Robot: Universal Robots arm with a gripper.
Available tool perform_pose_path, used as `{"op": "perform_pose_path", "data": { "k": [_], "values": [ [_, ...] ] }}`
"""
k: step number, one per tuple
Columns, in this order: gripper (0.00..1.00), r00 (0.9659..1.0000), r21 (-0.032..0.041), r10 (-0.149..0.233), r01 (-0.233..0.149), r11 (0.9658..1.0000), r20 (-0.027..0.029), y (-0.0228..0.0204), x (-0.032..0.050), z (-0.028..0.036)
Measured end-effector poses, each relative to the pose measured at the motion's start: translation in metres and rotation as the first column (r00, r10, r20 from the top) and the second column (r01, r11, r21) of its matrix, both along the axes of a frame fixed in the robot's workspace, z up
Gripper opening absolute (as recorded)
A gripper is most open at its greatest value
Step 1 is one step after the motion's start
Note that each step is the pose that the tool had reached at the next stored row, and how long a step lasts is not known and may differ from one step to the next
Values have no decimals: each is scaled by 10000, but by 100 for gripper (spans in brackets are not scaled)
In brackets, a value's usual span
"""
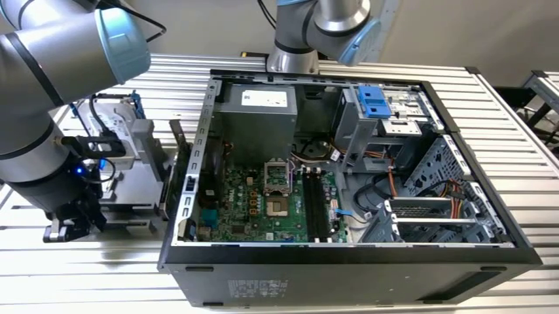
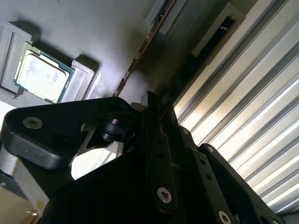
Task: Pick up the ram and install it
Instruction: 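Pick up the ram and move it above insertion slot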
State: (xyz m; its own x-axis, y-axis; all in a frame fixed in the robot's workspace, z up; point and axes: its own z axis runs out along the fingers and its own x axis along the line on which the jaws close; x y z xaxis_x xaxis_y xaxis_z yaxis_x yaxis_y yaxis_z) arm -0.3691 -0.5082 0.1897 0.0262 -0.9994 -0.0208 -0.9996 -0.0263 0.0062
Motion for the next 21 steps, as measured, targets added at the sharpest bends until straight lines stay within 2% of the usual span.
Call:
{"op": "perform_pose_path", "data": {
  "k": [1,2,17,21],
  "values": [
    [100,10000,0,2,-2,10000,0,0,0,0],
    [0,10000,0,3,-3,10000,0,0,0,0],
    [0,10000,-2,28,-28,10000,-1,0,0,2],
    [0,10000,-1,28,-28,10000,-1,0,0,34]
  ]
}}
